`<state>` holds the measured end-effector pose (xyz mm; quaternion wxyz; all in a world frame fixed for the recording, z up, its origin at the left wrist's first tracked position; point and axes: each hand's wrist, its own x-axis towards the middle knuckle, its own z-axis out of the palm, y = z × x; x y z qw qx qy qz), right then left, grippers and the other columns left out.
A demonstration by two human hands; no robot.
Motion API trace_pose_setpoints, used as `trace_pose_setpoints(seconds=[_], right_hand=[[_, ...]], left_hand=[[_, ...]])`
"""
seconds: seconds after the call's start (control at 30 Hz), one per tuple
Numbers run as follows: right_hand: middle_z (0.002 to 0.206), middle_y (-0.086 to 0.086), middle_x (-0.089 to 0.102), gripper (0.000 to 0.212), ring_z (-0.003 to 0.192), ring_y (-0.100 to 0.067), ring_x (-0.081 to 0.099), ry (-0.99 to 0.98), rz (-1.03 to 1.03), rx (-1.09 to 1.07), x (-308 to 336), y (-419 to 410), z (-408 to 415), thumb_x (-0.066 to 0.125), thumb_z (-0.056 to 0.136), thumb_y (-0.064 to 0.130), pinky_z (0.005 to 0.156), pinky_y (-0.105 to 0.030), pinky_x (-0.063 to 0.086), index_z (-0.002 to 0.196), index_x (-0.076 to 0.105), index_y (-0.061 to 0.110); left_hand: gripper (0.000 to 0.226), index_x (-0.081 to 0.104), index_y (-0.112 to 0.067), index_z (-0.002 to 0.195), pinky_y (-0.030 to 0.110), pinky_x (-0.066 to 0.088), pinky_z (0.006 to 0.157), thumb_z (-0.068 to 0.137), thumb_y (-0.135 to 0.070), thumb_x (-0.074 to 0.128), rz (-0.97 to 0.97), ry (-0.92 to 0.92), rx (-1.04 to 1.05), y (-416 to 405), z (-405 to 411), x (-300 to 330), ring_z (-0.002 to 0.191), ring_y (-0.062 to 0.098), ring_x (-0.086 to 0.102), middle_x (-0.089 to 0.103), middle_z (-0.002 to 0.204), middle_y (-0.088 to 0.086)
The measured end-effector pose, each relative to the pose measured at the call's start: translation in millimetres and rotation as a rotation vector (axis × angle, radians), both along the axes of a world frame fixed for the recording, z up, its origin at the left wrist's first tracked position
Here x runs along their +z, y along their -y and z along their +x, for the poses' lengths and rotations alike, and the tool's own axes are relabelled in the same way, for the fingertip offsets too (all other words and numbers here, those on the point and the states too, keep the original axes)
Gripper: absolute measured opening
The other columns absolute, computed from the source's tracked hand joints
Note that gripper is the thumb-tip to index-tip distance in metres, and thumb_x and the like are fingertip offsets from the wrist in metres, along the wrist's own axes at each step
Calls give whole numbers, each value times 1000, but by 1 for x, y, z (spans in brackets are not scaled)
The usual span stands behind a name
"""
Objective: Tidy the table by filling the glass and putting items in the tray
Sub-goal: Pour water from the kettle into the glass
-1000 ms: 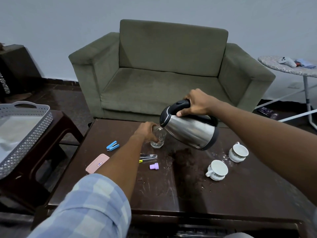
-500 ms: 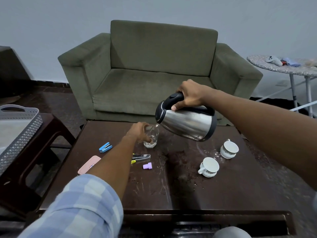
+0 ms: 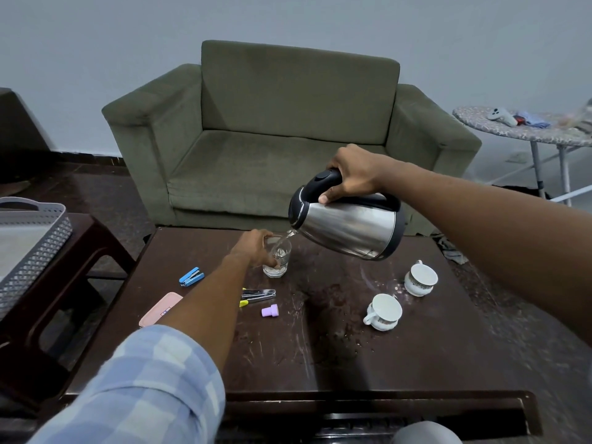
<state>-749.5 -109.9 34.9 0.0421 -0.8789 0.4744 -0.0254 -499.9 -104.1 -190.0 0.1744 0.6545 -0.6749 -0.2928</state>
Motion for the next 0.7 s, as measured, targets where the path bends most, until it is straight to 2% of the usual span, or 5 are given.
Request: trace_pose_setpoints(seconds=[0.13, 0.3, 0.47, 0.7], right_hand=[[59, -1, 60, 46, 57, -16, 56, 0, 3, 0, -2, 0, 0, 86, 75, 56, 52, -34, 38, 63, 59, 22], [59, -4, 58, 52, 58, -22, 54, 38, 9, -22, -19, 2, 0, 87, 73, 59, 53, -36, 37, 64, 58, 16], [63, -9, 62, 55, 57, -20, 54, 93, 37, -48, -38, 0, -4, 88, 73, 58, 52, -35, 36, 71, 63, 8], [57, -4, 56, 54, 54, -16, 51, 179, 63, -88, -64, -3, -14, 88, 74, 56, 51, -35, 33, 66, 61, 10]], left_hand=[[98, 60, -13, 143, 35, 54, 98, 56, -28, 101, -4, -5, 1, 0, 0, -1, 109, 22, 67, 72, 125, 4], [94, 63, -12, 140, 35, 55, 97, 55, -25, 100, -16, 7, -3, 0, 0, -1, 109, 23, 68, 74, 123, 4], [94, 61, -14, 142, 33, 55, 97, 57, -26, 99, -25, -3, 4, 0, 0, -2, 112, 23, 68, 73, 125, 4], [95, 62, -16, 141, 37, 57, 98, 53, -28, 97, -16, -3, 10, 0, 0, -3, 109, 21, 70, 74, 123, 2]])
